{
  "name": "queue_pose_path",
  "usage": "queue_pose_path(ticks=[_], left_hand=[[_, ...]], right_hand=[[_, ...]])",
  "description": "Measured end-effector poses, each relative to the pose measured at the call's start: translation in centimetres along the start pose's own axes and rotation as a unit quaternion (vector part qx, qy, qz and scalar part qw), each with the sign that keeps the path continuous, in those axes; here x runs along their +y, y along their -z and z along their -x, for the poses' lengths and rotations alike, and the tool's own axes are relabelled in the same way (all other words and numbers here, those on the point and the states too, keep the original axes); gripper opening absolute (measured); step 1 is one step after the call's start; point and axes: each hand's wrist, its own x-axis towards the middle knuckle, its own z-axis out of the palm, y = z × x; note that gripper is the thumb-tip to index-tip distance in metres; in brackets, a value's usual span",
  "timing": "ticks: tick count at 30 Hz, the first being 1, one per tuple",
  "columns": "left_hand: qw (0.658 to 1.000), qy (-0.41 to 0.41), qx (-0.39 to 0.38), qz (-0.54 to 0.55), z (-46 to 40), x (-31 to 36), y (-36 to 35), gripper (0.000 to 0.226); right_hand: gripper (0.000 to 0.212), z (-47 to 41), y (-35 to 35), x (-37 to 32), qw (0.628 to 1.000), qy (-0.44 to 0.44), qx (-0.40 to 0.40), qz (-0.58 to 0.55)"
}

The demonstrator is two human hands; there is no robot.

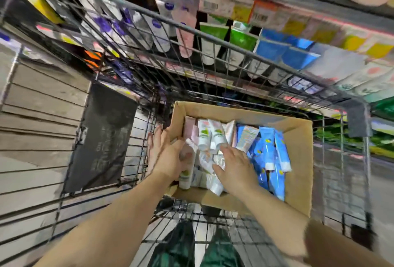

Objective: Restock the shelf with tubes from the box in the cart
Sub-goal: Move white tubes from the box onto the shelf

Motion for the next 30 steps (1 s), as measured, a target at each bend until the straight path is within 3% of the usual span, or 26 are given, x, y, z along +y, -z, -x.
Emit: queue_pose_path(ticks=[2, 4, 7, 11, 14, 16, 18, 20, 24, 30], left_hand=[[0.999, -0.032, 0.030, 0.021, 0.2, 0.7, 1.0, 0.030], [0.994, -0.054, -0.033, 0.089, 0.6, 1.8, 2.4, 0.018], [0.974, -0.030, -0.117, 0.191, 0.8, 2.5, 3.8, 0.019], [0.895, 0.030, -0.119, 0.429, 0.3, 3.5, 4.7, 0.019], [0.861, 0.055, -0.107, 0.494, 0.1, 4.6, 4.3, 0.021], [0.865, 0.093, -0.103, 0.482, -0.1, 4.8, 2.6, 0.026], [0.895, 0.146, -0.101, 0.409, 0.0, 4.7, 0.4, 0.027], [0.904, 0.223, -0.086, 0.356, 0.1, 5.0, -1.7, 0.027], [0.857, 0.336, -0.014, 0.389, -0.1, 6.4, -4.6, 0.036], [0.814, 0.404, 0.059, 0.413, -0.3, 7.8, -6.0, 0.056]], right_hand=[[0.057, 0.3, 0.5, -0.6, 1.000, -0.005, -0.010, -0.014], [0.057, 0.4, 0.9, -1.2, 0.998, -0.010, -0.040, -0.049], [0.062, 0.6, 1.1, -1.9, 0.987, -0.016, -0.099, -0.126], [0.054, 0.6, 1.1, -1.8, 0.967, -0.036, -0.137, -0.212], [0.045, 0.4, 1.5, -0.5, 0.961, -0.057, -0.116, -0.246], [0.041, 0.3, 2.0, 0.7, 0.956, -0.073, -0.091, -0.271], [0.035, 0.1, 2.6, 1.9, 0.953, -0.082, -0.070, -0.283], [0.031, -0.3, 3.1, 3.2, 0.949, -0.085, -0.058, -0.297], [0.028, -0.7, 3.3, 5.1, 0.952, -0.089, -0.045, -0.289], [0.027, -0.4, 2.5, 6.4, 0.949, -0.088, -0.051, -0.299]])
